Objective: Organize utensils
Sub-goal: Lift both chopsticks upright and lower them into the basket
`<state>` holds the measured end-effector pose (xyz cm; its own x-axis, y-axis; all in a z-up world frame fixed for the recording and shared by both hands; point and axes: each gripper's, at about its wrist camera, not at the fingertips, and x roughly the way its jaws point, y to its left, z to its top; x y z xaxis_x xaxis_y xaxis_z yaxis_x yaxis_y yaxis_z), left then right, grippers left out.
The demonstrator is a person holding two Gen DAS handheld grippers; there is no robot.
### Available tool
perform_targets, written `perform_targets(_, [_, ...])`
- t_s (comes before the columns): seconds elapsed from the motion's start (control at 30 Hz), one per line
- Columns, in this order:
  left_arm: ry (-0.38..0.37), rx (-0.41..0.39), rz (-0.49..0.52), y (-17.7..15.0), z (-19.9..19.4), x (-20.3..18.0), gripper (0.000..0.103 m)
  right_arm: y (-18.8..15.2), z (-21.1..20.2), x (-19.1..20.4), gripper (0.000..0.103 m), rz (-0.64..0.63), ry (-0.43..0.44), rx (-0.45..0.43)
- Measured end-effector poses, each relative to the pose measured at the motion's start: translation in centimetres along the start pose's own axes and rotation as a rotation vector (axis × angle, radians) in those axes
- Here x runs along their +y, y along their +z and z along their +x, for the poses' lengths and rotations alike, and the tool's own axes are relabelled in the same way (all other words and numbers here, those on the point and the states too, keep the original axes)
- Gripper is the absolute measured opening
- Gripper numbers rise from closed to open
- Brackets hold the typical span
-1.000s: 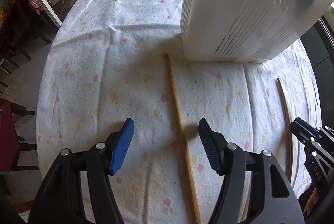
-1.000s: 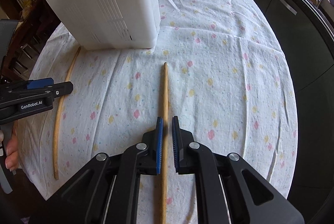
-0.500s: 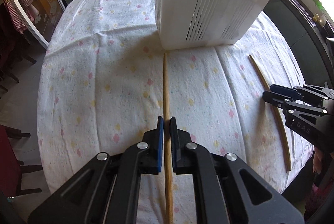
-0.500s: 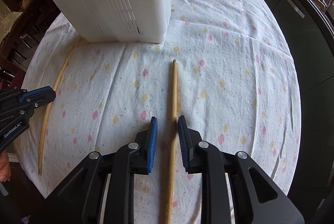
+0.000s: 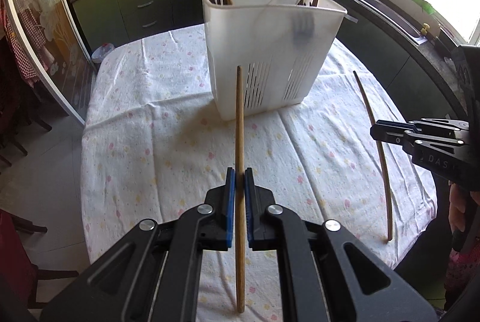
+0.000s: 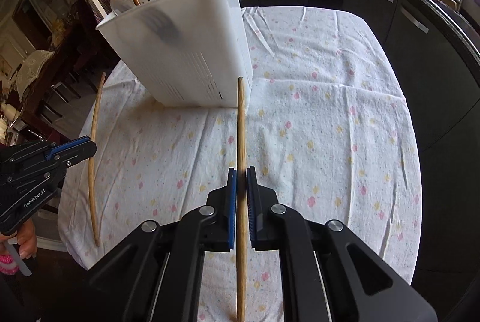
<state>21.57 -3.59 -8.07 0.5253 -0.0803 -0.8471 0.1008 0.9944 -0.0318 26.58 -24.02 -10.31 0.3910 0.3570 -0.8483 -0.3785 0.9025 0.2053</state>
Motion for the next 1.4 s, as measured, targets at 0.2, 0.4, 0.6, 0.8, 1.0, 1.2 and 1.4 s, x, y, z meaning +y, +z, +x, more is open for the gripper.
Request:
perform_targets(0.2, [-0.01,-0.066,0.009,0.2,-3.2,-0.1,0.006,-0.1,-4.1,0.7,0.007,-0.016,0.033,-0.077])
perform_targets(0.4, [-0.03,-0.129,0.032,0.6,-6.4,-0.7,0.006,0.2,-8.4,2.1,0.007,-0.038,0.066,-0.157])
perform_targets(0.6, [-0.05,-0.206,0.048,2.3,-9.8,-1.7,0.006,2.7,-12.6,3.4,0.007,-0.061,0.079,-0.249])
perform_targets(0.8, [-0.079,-0.315,0.06,6.1,-14.3,-2.6,0.006,7.1,-17.1,4.6,0.007,-0.074,0.086,-0.359])
perform_targets(1.0, [-0.069,-0.451,0.053,10.8,-18.2,-2.9,0.006,11.7,-21.2,5.2,0.008,-0.067,0.099,-0.488])
perform_targets(1.2, [-0.034,-0.548,0.038,14.7,-18.3,-3.1,0.006,15.7,-22.0,5.7,0.007,-0.06,0.077,-0.572])
perform_targets(1.4, [-0.01,-0.469,0.021,16.0,-12.8,-2.6,0.006,17.1,-15.8,4.9,0.007,-0.046,0.057,-0.496])
